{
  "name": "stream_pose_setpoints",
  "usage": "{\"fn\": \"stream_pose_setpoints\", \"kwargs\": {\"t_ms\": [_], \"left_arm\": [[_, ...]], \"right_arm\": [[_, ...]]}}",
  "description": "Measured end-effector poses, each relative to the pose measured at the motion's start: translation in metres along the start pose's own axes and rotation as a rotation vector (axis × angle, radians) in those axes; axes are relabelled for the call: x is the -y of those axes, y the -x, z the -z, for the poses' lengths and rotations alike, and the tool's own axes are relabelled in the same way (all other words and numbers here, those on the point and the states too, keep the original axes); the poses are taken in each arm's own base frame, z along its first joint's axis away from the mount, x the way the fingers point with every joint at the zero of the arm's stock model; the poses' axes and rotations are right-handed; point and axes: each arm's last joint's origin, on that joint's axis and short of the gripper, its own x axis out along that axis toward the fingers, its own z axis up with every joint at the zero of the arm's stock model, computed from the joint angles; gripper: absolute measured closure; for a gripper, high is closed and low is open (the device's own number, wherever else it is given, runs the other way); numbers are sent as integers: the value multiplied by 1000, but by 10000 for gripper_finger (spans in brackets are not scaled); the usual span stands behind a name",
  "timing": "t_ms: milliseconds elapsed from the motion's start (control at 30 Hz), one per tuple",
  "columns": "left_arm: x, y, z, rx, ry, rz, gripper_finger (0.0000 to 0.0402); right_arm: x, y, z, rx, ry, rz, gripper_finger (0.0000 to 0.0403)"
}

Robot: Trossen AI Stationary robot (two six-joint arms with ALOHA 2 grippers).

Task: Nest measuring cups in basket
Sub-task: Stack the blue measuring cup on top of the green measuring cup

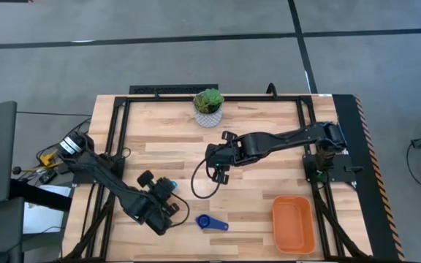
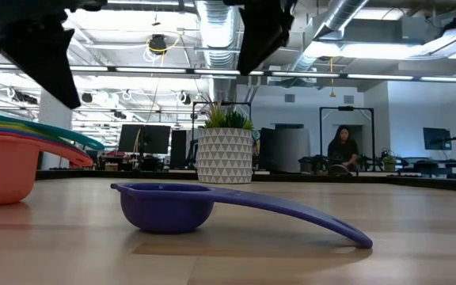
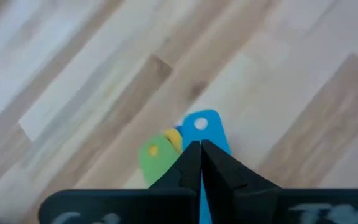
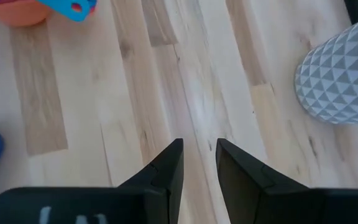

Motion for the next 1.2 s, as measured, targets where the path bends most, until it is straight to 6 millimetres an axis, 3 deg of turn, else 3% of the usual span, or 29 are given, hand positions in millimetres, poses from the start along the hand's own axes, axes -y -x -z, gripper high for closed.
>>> {"fn": "stream_pose_setpoints", "kwargs": {"t_ms": [267,433,533,867,967,1033,1200], "left_arm": [[-17,9,0,-8,36,-84,401],[-37,17,9,-37,-4,-248,402],[-47,11,18,-86,-13,-300,402],[-79,-17,52,-165,60,-167,401],[-83,-15,50,-119,60,-98,401],[-84,-13,47,-82,52,-56,401],[-84,-10,39,-65,22,9,401]], "right_arm": [[-5,-23,12,10,-37,-6,284],[-16,-49,21,99,-70,-165,284],[-19,-61,25,167,-104,-217,284],[-43,-84,28,406,-176,-324,285],[-57,-105,33,424,-166,-345,285],[-68,-120,26,484,-176,-376,285],[-75,-145,20,452,-165,-400,285]]}}
